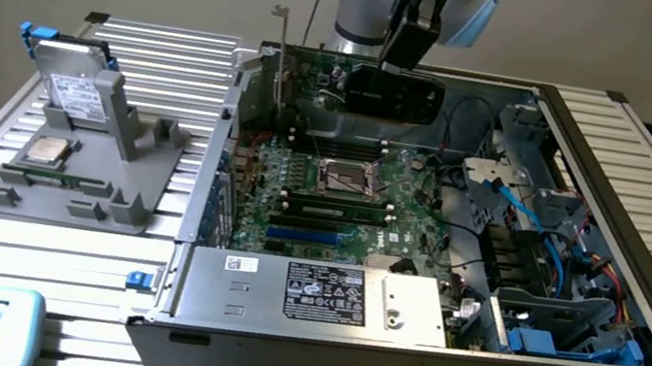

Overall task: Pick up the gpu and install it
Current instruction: 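Insert the gpu into the slot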

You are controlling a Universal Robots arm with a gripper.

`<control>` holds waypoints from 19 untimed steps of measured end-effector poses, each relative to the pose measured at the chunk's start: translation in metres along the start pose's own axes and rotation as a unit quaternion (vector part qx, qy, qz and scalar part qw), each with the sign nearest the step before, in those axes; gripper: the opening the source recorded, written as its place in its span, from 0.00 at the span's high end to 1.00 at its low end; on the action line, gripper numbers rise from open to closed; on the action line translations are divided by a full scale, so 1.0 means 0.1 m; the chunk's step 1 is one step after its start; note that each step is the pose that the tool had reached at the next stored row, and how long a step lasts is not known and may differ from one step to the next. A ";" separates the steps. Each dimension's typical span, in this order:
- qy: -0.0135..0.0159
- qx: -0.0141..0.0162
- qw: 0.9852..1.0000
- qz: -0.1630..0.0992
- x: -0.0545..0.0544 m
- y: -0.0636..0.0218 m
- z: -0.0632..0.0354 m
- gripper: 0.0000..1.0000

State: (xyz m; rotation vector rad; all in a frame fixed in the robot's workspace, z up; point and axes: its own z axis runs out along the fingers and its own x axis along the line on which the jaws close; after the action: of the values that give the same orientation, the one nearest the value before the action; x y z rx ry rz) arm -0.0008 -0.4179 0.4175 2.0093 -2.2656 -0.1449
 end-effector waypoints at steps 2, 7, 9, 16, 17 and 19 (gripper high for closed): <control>0.000 0.000 1.000 -0.007 0.01 -0.001 0.025 0.73; -0.002 0.000 1.000 -0.022 0.04 0.029 0.101 0.73; -0.003 0.000 1.000 -0.024 0.05 0.057 0.138 0.73; -0.003 0.000 0.999 -0.035 0.14 0.067 0.265 0.73; -0.003 0.000 0.999 -0.038 0.15 0.063 0.279 0.73; -0.002 0.000 0.999 -0.041 0.17 0.063 0.295 0.73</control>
State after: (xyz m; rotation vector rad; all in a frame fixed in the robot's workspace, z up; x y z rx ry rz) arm -0.0134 -0.4344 0.3896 2.1058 -2.1861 -0.1571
